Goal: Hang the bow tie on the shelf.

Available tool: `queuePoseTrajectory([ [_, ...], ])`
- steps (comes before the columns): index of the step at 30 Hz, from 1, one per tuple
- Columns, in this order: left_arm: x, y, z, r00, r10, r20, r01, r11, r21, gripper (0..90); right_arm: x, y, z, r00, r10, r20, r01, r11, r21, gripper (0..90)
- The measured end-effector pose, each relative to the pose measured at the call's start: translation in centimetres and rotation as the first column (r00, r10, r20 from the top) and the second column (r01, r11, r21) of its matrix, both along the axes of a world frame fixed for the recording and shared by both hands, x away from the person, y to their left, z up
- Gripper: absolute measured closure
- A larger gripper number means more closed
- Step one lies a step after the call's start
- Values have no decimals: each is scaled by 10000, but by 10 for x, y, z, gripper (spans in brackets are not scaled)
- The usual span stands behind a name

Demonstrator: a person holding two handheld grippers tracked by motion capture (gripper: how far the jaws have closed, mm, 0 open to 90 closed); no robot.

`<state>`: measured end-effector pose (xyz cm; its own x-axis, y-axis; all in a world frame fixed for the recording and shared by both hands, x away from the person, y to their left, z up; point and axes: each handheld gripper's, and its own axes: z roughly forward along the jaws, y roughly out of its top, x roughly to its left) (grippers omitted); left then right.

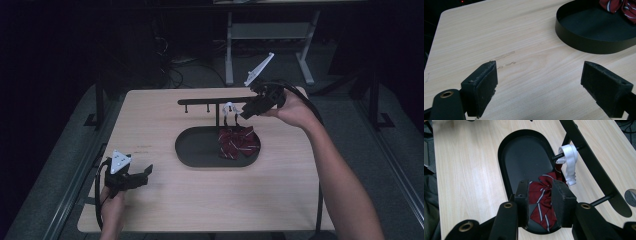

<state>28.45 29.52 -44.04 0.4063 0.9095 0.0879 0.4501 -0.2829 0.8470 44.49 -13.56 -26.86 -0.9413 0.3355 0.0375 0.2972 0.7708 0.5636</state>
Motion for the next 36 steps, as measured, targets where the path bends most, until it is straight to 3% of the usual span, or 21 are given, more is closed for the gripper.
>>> queuePoseTrajectory([
  [7,0,-1,-1,10000,-47,-45,48,10000,22,135,-8,0,-2,9995,224,222,-221,9997,-110,660],
  [20,0,-1,0,10000,-13,-32,13,10000,17,135,-15,-9,-10,9999,130,-98,-131,9999,-38,638],
  [36,-1,-1,0,10000,-23,-42,23,10000,28,136,-25,-22,-17,9999,16,-164,-12,9997,239,577],
])
